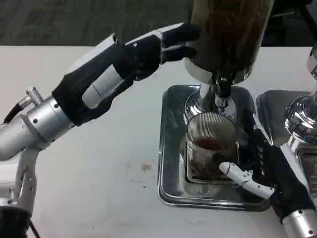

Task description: Grasp the cup under the faucet to collect the drink, then remove the cup.

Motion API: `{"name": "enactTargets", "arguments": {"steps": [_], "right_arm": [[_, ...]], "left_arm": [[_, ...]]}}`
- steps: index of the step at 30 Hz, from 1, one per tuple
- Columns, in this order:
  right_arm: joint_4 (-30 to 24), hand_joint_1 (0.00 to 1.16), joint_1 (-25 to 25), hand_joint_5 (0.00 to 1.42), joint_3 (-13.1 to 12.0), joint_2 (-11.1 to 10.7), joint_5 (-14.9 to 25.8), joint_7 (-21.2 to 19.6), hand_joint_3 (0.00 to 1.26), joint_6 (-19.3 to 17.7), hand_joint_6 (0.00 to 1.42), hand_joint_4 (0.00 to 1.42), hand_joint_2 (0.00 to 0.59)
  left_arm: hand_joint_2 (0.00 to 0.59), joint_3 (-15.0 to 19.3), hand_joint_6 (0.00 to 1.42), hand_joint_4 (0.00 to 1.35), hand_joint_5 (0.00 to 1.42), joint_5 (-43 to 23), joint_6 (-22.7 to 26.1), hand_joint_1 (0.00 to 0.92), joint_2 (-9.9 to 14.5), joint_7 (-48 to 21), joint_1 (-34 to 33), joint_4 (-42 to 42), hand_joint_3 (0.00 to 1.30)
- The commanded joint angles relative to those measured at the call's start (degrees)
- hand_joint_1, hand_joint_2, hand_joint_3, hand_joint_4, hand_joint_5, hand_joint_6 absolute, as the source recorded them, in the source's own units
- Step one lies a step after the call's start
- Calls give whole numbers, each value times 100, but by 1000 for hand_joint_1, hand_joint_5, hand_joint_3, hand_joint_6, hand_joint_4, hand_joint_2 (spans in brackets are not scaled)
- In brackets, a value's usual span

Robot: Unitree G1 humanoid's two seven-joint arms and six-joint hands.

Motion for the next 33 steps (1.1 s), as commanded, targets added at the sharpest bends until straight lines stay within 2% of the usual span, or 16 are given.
{"name": "enactTargets", "arguments": {"steps": [1, 11, 24, 28, 33], "right_arm": [[76, 671, -101, 0, -30, -72, 123, 151, 0, -159, 0, 0, 210], [382, 655, -251, 0, -86, -79, 414, 473, 0, -254, 0, 0, 202], [1222, 665, -640, 0, -255, -29, 858, 908, 0, -673, 13, 0, 179], [1377, 670, -739, 0, -288, -62, 861, 961, 0, -685, 15, 0, 174], [1411, 744, -798, 0, -271, -147, 630, 823, 0, -648, 42, 0, 156]], "left_arm": [[64, 17, 82, 90, 151, 166, -167, 0, 118, 132, 249, 183, 160], [66, -25, 88, 111, 164, 380, -262, 0, 150, 276, 506, 484, 174], [76, -9, 92, 123, 167, 487, -303, 0, 241, 292, 557, 698, 186], [77, 1, 100, 131, 167, 487, -297, 0, 279, 294, 581, 718, 193], [77, 12, 104, 141, 176, 477, -273, 0, 303, 308, 614, 708, 203]]}}
